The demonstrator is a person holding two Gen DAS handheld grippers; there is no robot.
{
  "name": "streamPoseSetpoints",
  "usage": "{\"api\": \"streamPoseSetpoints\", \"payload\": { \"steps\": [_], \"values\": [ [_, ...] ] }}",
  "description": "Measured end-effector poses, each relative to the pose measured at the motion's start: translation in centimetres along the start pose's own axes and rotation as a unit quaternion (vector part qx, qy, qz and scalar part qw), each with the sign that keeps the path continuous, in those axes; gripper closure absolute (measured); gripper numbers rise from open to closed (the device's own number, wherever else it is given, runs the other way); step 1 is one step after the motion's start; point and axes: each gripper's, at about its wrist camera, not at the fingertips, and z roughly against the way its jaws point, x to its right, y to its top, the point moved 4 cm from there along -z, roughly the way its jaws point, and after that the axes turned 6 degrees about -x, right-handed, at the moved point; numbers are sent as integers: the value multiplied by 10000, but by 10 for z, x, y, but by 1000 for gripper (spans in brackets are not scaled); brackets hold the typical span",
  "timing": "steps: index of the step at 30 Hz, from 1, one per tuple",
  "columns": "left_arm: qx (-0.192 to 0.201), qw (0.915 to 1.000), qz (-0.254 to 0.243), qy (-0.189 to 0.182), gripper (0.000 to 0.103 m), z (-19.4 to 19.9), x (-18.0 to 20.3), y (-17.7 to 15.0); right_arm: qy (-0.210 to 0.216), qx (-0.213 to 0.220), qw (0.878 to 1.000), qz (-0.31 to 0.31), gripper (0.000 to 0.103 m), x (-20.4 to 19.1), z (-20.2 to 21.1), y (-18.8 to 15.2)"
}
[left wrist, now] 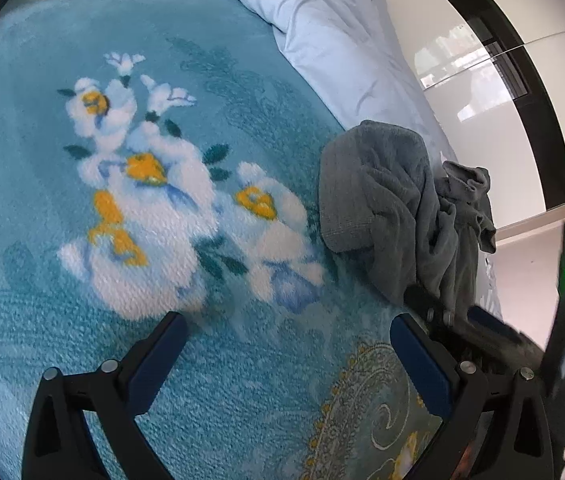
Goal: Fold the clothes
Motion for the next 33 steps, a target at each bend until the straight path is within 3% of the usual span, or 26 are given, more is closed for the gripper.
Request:
{"api": "streamPoseSetpoints", "payload": {
  "steps": [4, 7, 9, 12, 14, 17, 25, 28, 33],
  "values": [
    [10, 9997, 175, -170, 0, 7, -10, 3, -176, 92, 9998, -87, 0, 17, -5, 26],
    [155, 9996, 173, -186, 0, 22, -13, 2, -73, 183, 9998, -41, 1, 22, -4, 46],
    [245, 9993, 188, -210, 0, 29, -14, 2, 75, 207, 9997, -63, 11, 25, -1, 54],
    [302, 9990, 221, -225, 0, 39, -17, -3, 243, -35, 9995, -183, 45, 27, -4, 59],
    [334, 9989, 237, -217, 0, 47, -19, -10, 302, -225, 9986, -362, 77, 32, -6, 55],
    [430, 9982, 315, -279, 0, 60, -24, -12, 527, -236, 9954, -767, 95, 46, 8, 44],
    [557, 9896, 1229, -492, 0, 87, -49, -28, 1452, 278, 9828, -1108, 100, 86, 93, -17],
    [630, 9889, 1234, -538, 0, 100, -49, -33, 1965, 330, 9703, -1368, 100, 79, 112, -11],
    [876, 9850, 1304, -708, 0, 138, -57, -44, 2891, 561, 9488, -1142, 100, 62, 168, -77]
  ]
}}
